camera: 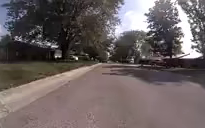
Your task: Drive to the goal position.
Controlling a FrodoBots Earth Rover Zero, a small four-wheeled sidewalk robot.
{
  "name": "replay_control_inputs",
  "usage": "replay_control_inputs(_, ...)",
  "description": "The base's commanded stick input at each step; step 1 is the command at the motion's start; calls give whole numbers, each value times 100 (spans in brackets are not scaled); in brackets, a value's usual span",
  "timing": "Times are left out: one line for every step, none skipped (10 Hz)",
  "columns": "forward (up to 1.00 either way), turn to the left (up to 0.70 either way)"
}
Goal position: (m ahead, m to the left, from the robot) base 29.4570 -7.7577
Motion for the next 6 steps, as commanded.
replay_control_inputs(100,3)
replay_control_inputs(100,3)
replay_control_inputs(100,3)
replay_control_inputs(100,3)
replay_control_inputs(100,3)
replay_control_inputs(100,3)
